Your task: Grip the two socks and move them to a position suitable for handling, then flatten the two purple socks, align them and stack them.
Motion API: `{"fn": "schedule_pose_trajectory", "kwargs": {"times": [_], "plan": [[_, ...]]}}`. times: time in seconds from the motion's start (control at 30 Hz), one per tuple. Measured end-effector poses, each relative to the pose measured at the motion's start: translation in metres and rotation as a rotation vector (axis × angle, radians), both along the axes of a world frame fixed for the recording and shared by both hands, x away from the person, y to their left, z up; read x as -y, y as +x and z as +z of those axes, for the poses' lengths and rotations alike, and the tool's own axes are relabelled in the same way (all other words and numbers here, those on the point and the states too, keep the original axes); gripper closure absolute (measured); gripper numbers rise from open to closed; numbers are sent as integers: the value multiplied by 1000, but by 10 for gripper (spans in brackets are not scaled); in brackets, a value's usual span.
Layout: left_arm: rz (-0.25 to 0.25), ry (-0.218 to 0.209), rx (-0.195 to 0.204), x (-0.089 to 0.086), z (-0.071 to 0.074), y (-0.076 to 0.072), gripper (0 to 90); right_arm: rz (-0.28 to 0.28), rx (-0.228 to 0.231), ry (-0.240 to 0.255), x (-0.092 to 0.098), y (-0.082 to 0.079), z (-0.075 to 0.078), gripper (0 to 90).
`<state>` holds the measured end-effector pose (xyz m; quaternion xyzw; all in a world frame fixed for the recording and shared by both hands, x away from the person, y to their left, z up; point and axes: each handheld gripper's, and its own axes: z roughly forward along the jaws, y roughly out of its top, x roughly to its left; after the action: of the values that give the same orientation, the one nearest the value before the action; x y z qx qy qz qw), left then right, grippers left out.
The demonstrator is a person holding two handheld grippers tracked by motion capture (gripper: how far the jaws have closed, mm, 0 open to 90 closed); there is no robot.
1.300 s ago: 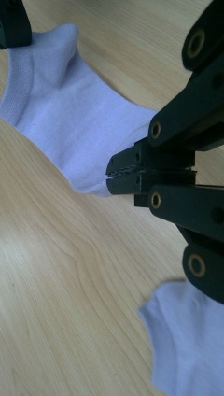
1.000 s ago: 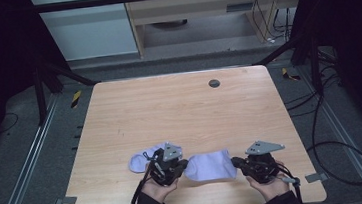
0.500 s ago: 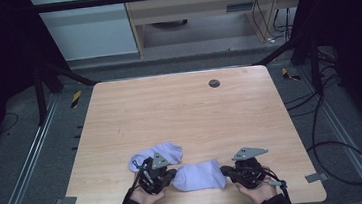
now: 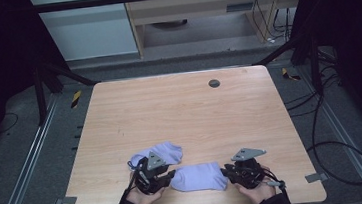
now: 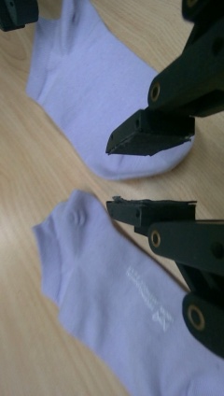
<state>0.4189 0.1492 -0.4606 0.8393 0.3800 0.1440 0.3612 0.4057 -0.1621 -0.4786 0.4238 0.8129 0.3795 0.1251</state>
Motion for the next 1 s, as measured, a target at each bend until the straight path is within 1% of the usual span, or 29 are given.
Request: {"fn": "schedule_pose_trajectory", "kwargs": {"times": [0.1, 0.17, 0.23, 0.27, 0.3, 0.33, 0.43, 0.53, 0.57, 0.6, 0.63, 0.67, 0.7, 0.73, 0.77, 0.8, 0.83, 0.87, 0.93, 0.97, 1.0], "plan": [[21, -10, 34, -10, 4, 2, 562, -12, 21, 22, 1, 1, 4, 677], [39, -24, 45, -17, 6, 6, 517, -15, 37, 39, 1, 2, 7, 636], [68, -40, 57, -24, 7, 9, 484, -24, 50, 59, 0, 4, 9, 600], [80, -40, 61, -29, 8, 11, 473, -32, 54, 64, -1, 6, 10, 583], [80, -40, 61, -29, 8, 11, 463, -38, 64, 70, -2, 7, 12, 571], [102, -47, 76, -37, 9, 13, 449, -39, 70, 75, -3, 9, 14, 554], [137, -46, 92, -50, 10, 16, 430, -37, 80, 90, -8, 15, 20, 531], [172, -50, 90, -62, 8, 20, 422, -32, 91, 97, -15, 21, 25, 515], [172, -50, 90, -62, 8, 20, 422, -32, 91, 97, -15, 21, 25, 515], [191, -49, 85, -70, 7, 22, 422, -33, 90, 109, -21, 25, 28, 501], [191, -49, 85, -70, 7, 22, 422, -33, 90, 109, -21, 25, 28, 501], [211, -48, 85, -78, 6, 24, 422, -38, 95, 112, -26, 29, 30, 475], [211, -48, 85, -78, 6, 24, 422, -38, 95, 112, -26, 29, 30, 475], [229, -42, 83, -85, 6, 26, 422, -39, 97, 109, -34, 34, 31, 461], [229, -42, 83, -85, 6, 26, 421, -39, 97, 109, -34, 34, 31, 461], [249, -48, 86, -91, 5, 27, 421, -39, 98, 115, -39, 38, 32, 453], [257, -46, 86, -95, 5, 28, 421, -40, 94, 119, -42, 40, 32, 450], [257, -46, 86, -95, 5, 28, 421, -40, 94, 119, -42, 40, 32, 450], [272, -44, 87, -101, 5, 29, 421, -38, 102, 115, -50, 44, 33, 449], [289, -47, 84, -106, 3, 31, 422, -31, 104, 111, -56, 48, 34, 452], [289, -47, 84, -106, 3, 31, 422, -31, 104, 111, -56, 48, 34, 452]]}}
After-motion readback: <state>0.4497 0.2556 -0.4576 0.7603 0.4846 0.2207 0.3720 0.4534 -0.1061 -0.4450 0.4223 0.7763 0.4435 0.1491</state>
